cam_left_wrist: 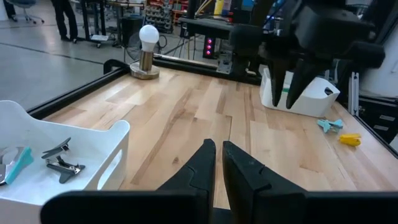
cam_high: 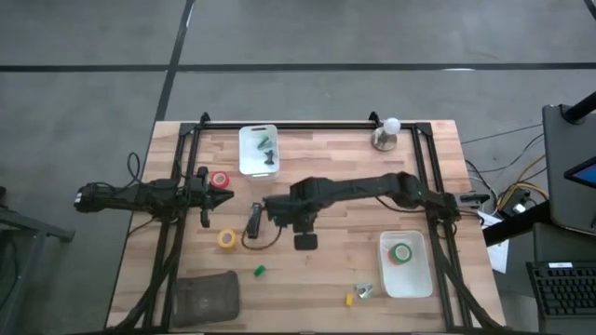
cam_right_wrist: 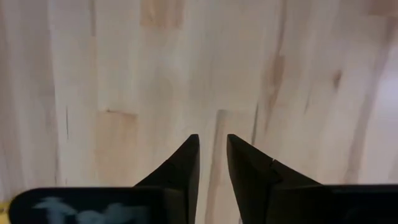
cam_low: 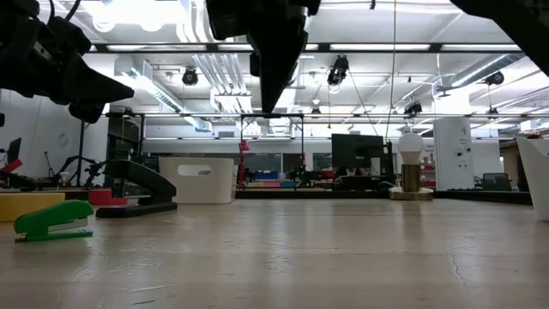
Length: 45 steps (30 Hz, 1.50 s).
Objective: Pick and place Stapler, Stapler remover, tape
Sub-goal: Put the blue staple remover into the top white bin
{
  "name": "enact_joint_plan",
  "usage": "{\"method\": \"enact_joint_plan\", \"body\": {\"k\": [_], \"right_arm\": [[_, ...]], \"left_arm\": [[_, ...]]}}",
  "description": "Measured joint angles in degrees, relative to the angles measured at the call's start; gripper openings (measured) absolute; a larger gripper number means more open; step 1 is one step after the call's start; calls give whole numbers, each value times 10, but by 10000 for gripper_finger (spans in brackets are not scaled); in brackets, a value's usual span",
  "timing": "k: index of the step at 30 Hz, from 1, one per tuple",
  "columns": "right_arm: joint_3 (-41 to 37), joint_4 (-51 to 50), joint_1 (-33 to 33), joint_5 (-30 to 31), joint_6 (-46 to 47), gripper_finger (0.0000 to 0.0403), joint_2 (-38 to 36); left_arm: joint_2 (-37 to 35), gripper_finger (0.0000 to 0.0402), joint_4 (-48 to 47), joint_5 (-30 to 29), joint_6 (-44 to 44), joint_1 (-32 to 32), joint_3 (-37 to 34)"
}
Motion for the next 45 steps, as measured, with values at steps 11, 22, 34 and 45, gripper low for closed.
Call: {"method": "enact_joint_plan", "body": {"k": [11, 22, 34, 45], "right_arm": [[-118, 30, 36, 13, 36, 47, -17], [-421, 337, 81, 17, 82, 43, -224], [-659, 408, 123, 38, 296, 45, -398], [-748, 473, 192, -34, 336, 59, -436]], "left_arm": [[0, 32, 0, 0, 0, 0, 0], [0, 32, 0, 0, 0, 0, 0], [0, 32, 0, 0, 0, 0, 0], [0, 32, 0, 0, 0, 0, 0]]}}
